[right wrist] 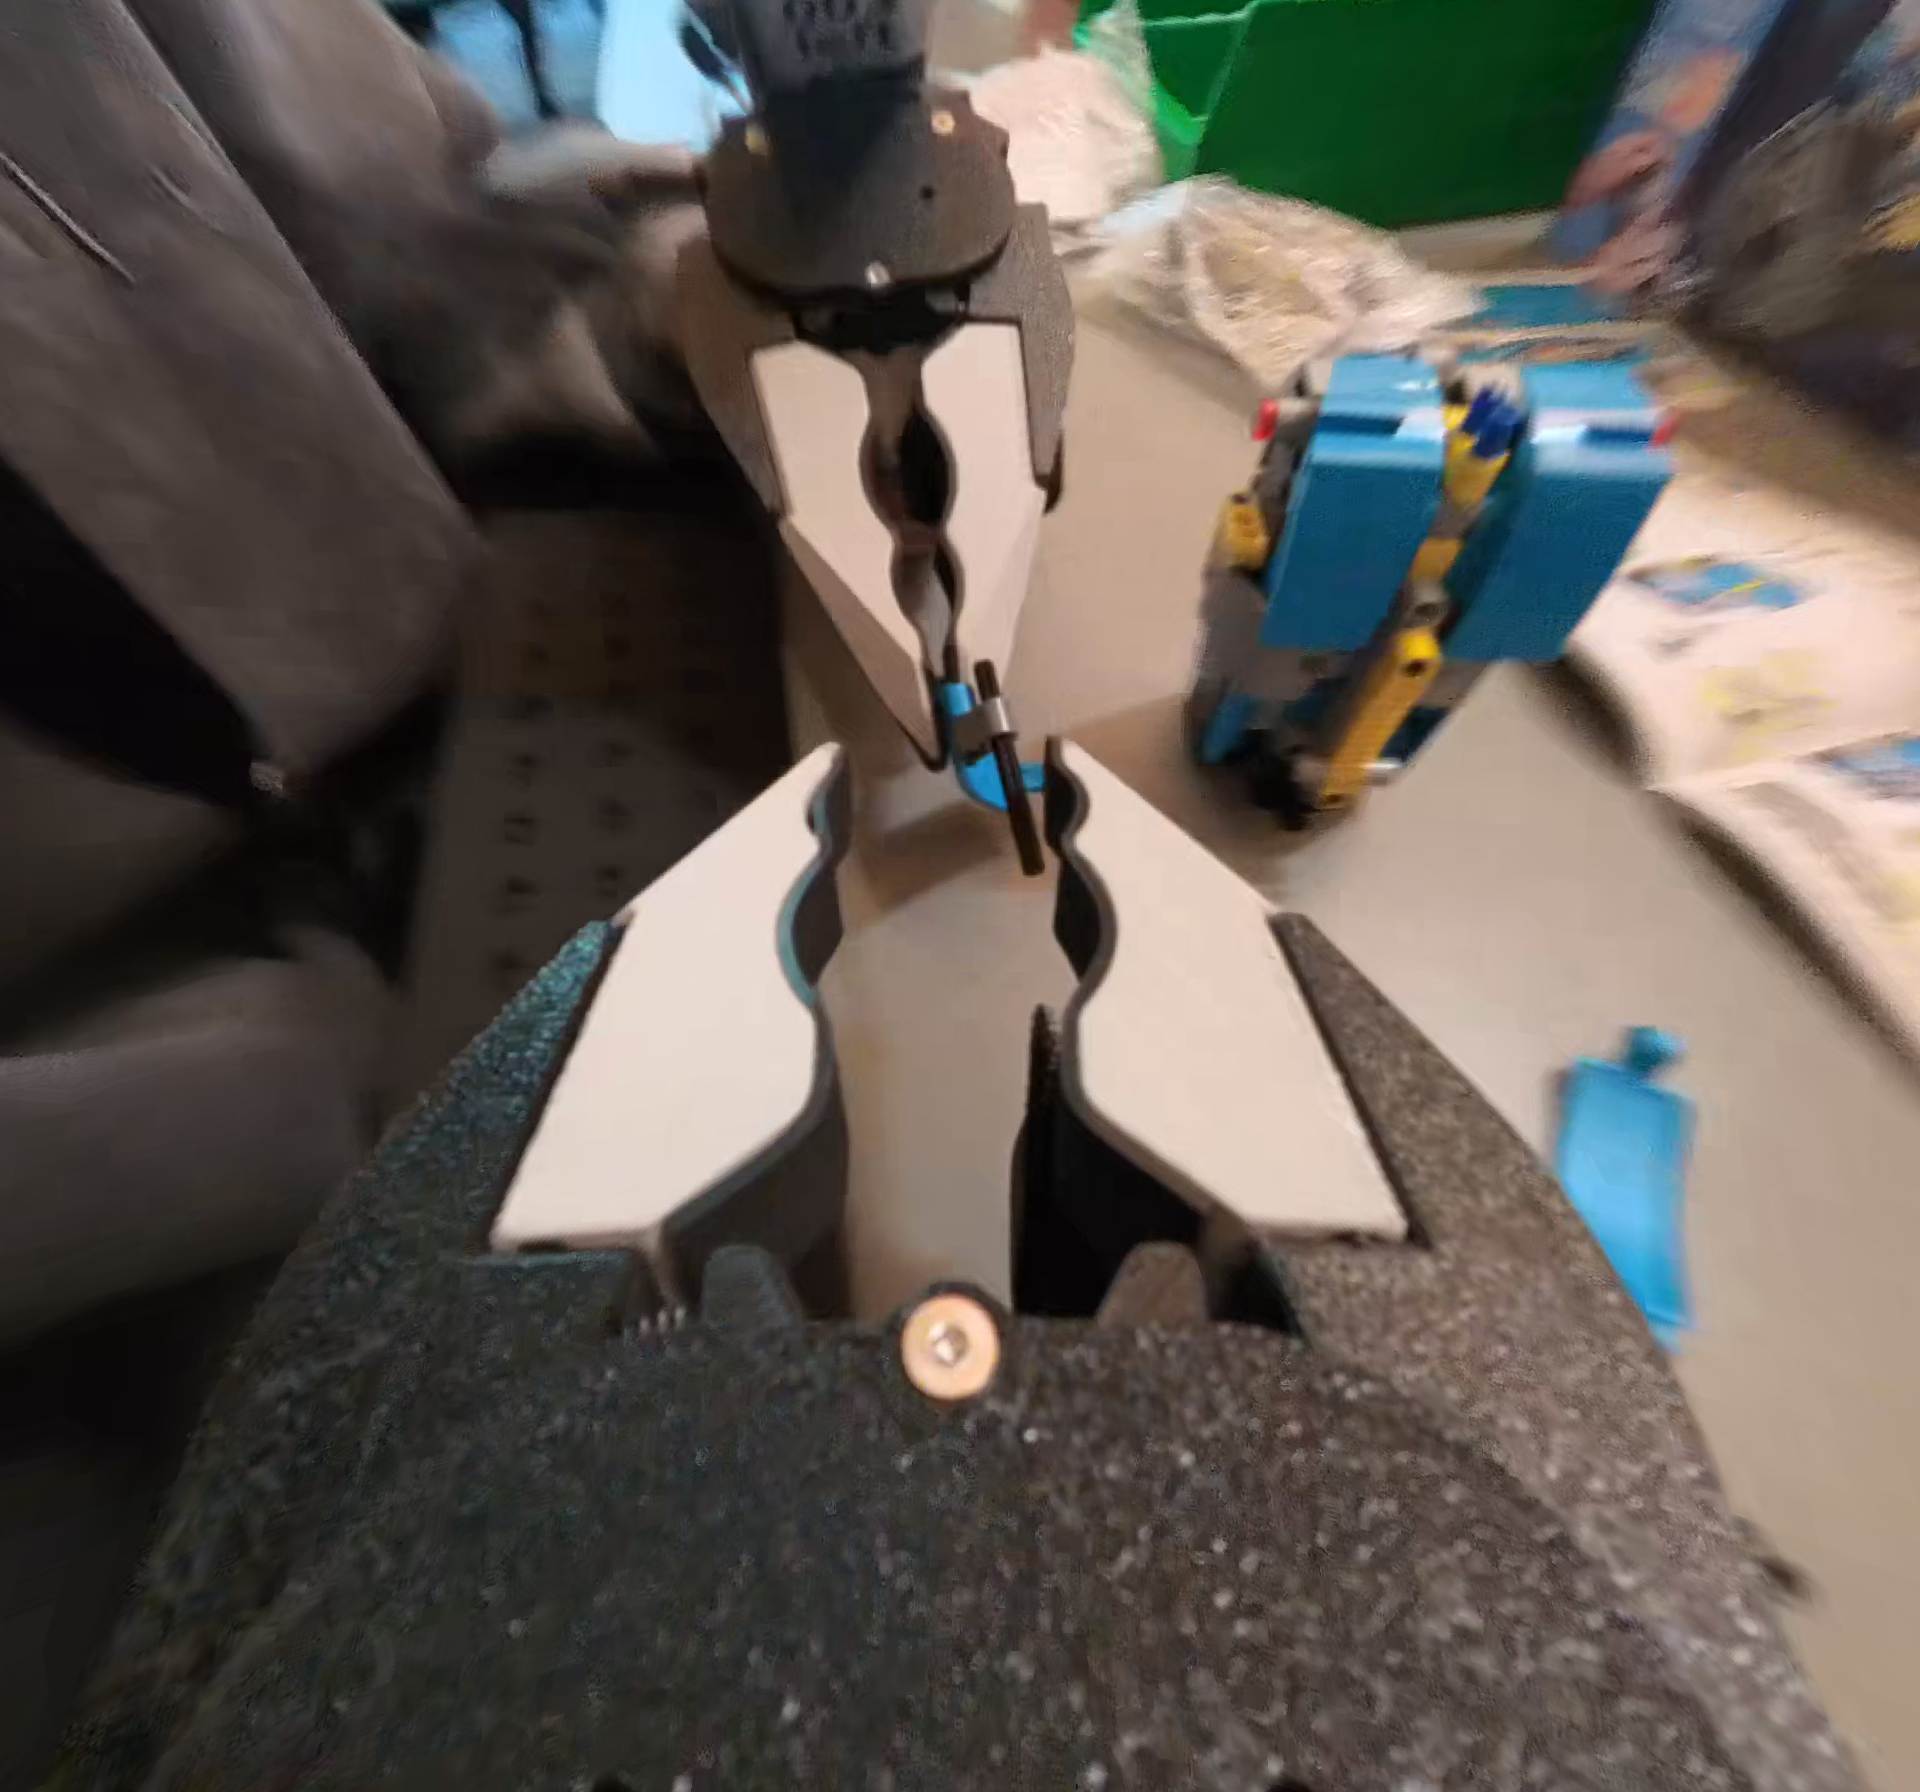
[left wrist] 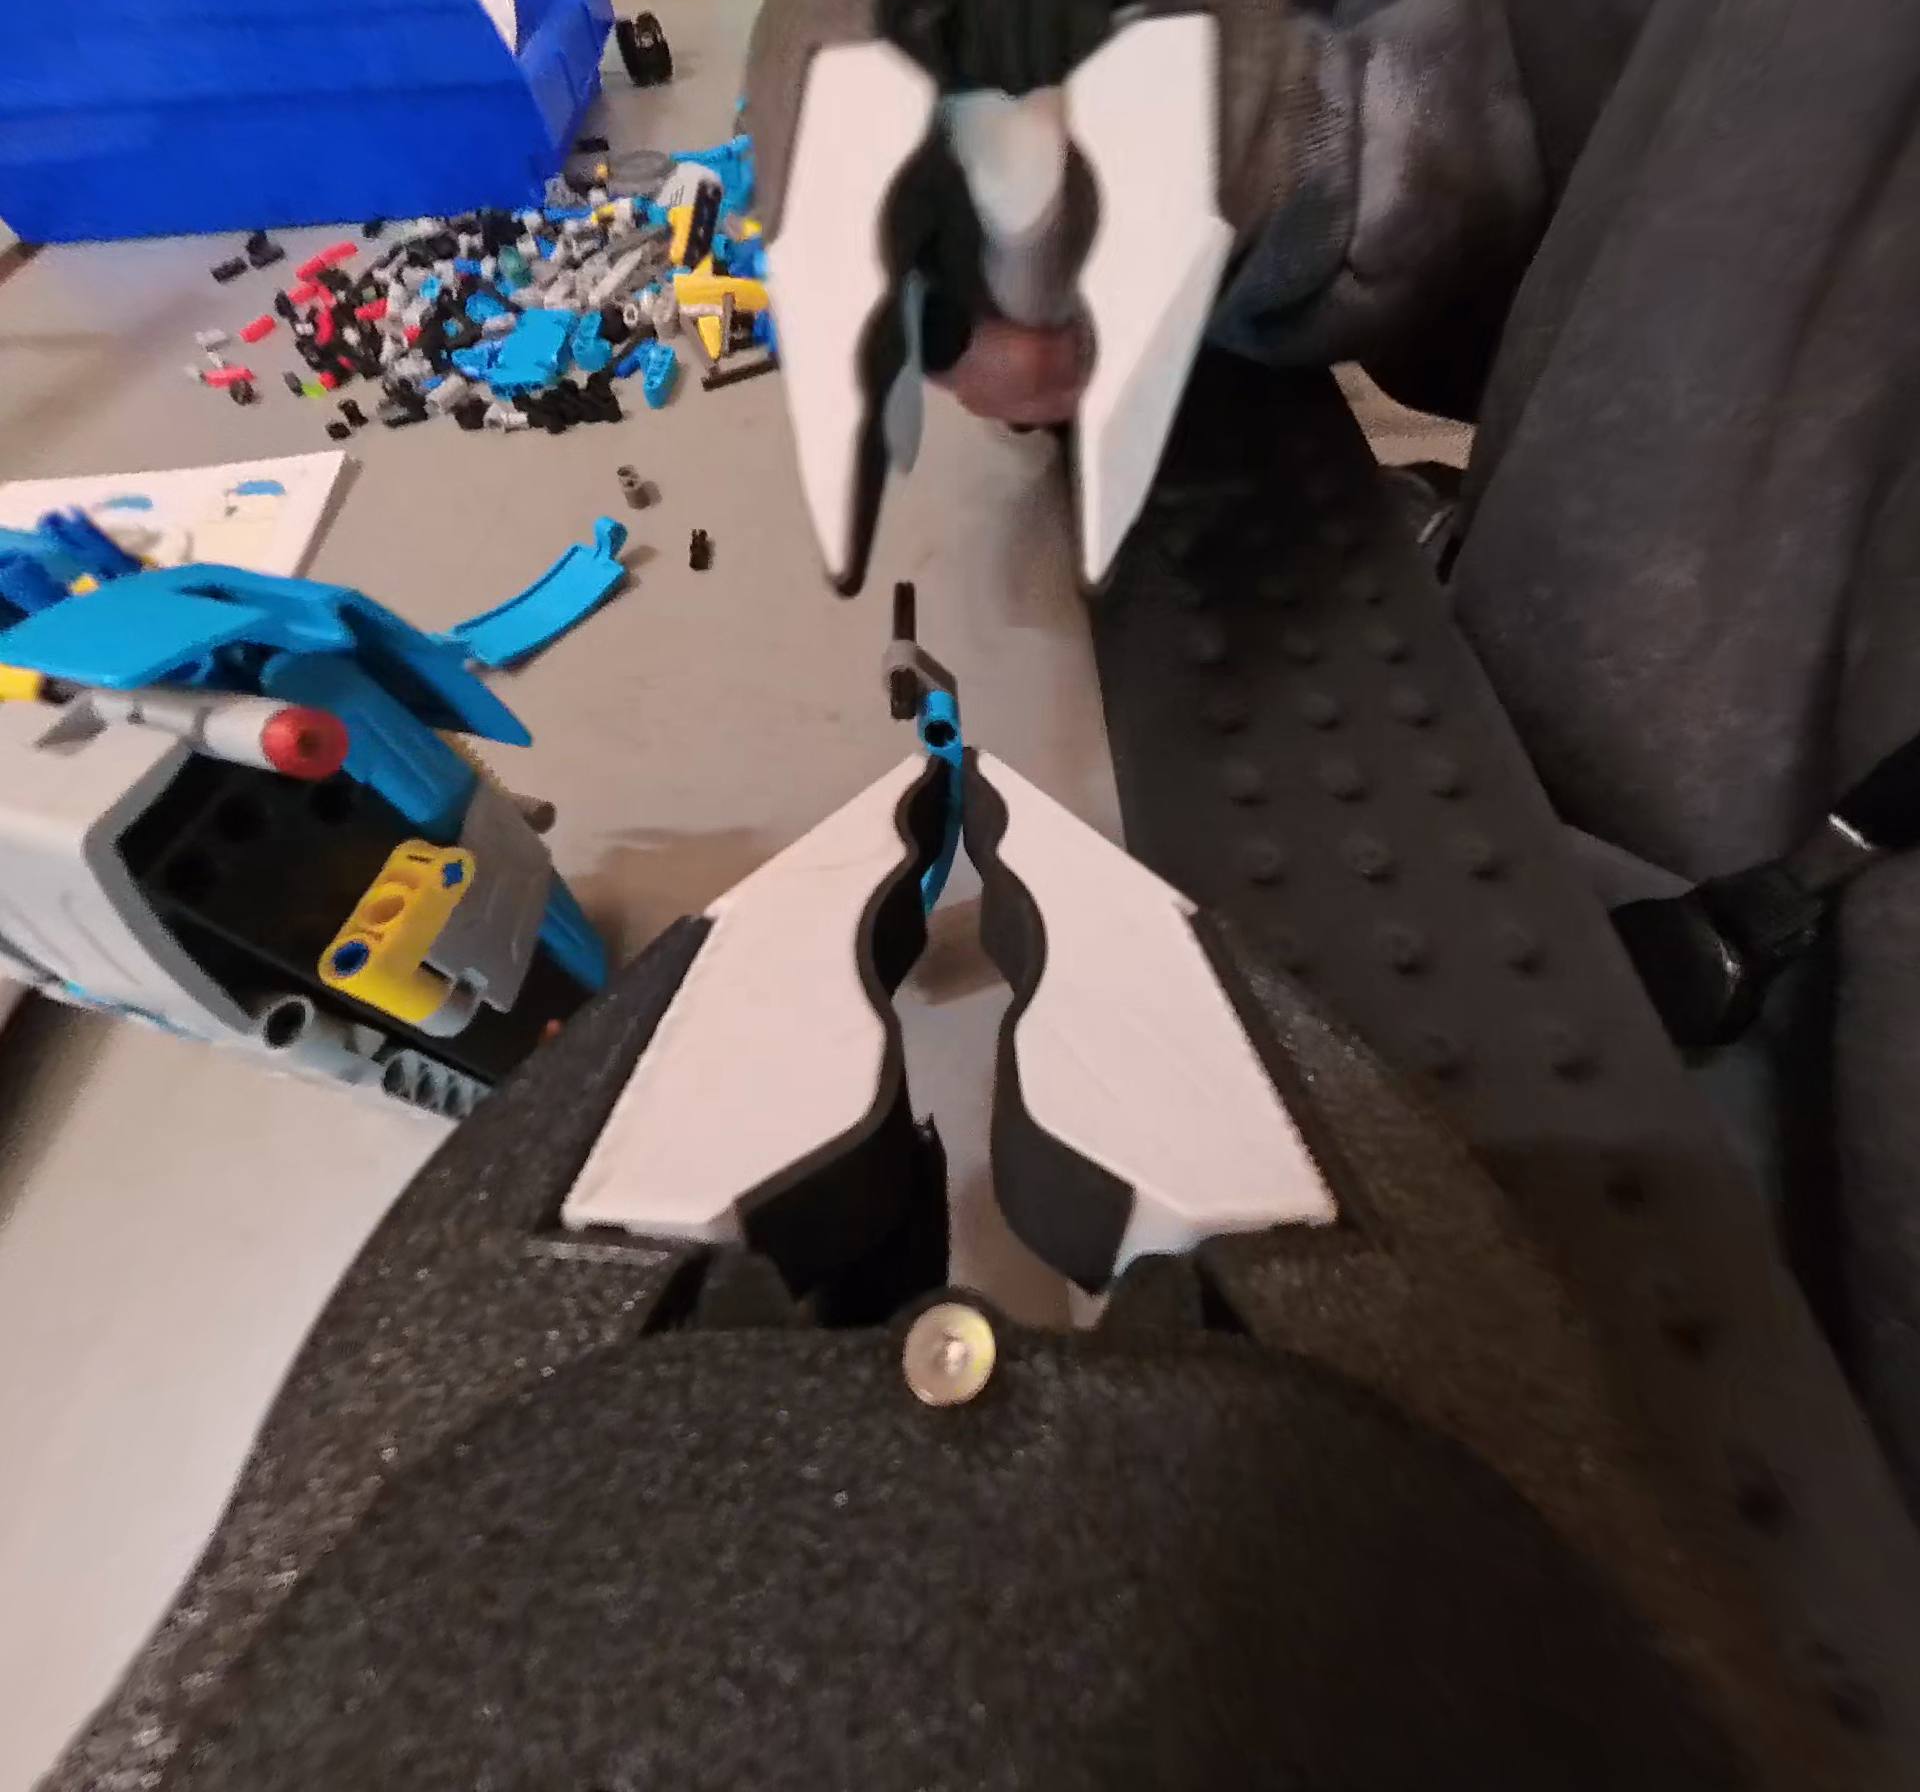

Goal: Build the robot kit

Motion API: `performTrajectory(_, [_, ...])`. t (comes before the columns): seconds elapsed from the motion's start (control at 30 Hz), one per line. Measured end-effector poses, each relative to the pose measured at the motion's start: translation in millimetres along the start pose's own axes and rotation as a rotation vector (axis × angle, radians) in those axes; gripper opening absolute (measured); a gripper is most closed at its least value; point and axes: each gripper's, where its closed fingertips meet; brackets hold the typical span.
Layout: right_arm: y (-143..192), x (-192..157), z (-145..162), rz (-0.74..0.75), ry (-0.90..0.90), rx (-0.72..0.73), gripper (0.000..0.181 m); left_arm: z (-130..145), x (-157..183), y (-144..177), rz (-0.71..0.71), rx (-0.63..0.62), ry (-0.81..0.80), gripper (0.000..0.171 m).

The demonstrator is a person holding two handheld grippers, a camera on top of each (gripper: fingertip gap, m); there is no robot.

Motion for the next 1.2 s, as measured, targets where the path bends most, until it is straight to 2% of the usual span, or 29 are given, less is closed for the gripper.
performTrajectory(0.07, [-1.6,1.8,0.5,-0.070,-0.151,0.014,0.044,-3.1,5.7,-0.1,0.022,0.018,-0.028,0.001])
performTrajectory(0.13, [-5.6,1.2,4.1,-0.088,-0.133,0.001,0.036,-2.9,9.6,-1.6,0.037,0.015,-0.036,0.001])
performTrajectory(0.2, [-11.0,-7.5,5.7,-0.114,-0.077,-0.017,0.021,-2.6,11.5,-3.0,0.046,0.013,-0.025,0.001])
performTrajectory(0.27, [-13.5,-6.7,8.4,-0.064,0.030,-0.039,0.013,-4.5,13.9,-3.2,0.067,0.025,0.017,0.002])
performTrajectory(0.43, [-9.4,-6.8,-11.1,0.098,0.413,0.006,0.013,-22.8,17.4,1.7,0.154,0.126,0.257,0.001])
performTrajectory(0.63, [-8.9,-7.3,-15.0,0.252,0.766,-0.058,0.012,-25.1,18.5,3.2,0.229,0.151,0.466,0.001])
performTrajectory(0.67, [-9.5,-6.9,-14.0,0.262,0.758,-0.058,0.012,-23.7,18.1,3.1,0.221,0.144,0.457,0.001])
performTrajectory(0.7, [-10.4,-6.3,-11.6,0.245,0.672,-0.042,0.011,-21.3,17.9,2.6,0.206,0.130,0.430,0.001])
performTrajectory(0.77, [-10.5,-9.8,-10.2,0.127,0.333,0.016,0.011,-18.9,17.3,1.1,0.176,0.113,0.382,0.001])
performTrajectory(0.8, [-8.9,-14.3,-15.0,0.045,0.175,0.059,0.019,-18.7,17.2,0.6,0.168,0.109,0.366,0.001])
performTrajectory(0.87, [-3.6,-15.4,-24.9,-0.049,0.001,0.118,0.015,-17.9,16.6,0.0,0.159,0.103,0.353,0.001])
performTrajectory(0.9, [-2.2,-14.6,-25.2,-0.061,-0.014,0.122,0.006,-19.0,17.2,0.2,0.165,0.110,0.357,0.001])
performTrajectory(0.93, [-3.0,-12.0,-21.1,-0.043,0.007,0.099,0.005,-20.2,17.3,0.6,0.167,0.117,0.360,0.001])
performTrajectory(1.1, [-10.0,-11.6,-6.9,0.035,0.183,0.007,0.015,-19.2,17.5,0.4,0.163,0.109,0.343,0.001])
performTrajectory(1.2, [-10.3,-10.9,-4.7,0.035,0.191,-0.015,0.007,-19.6,20.4,-0.2,0.179,0.113,0.356,0.001])
Point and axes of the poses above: each gripper's, where its closed fingertips meet, y back along the fingers, z out of its underside, x = y × z across the jaws, and after that the axes turned 9 degrees about x, right-handed
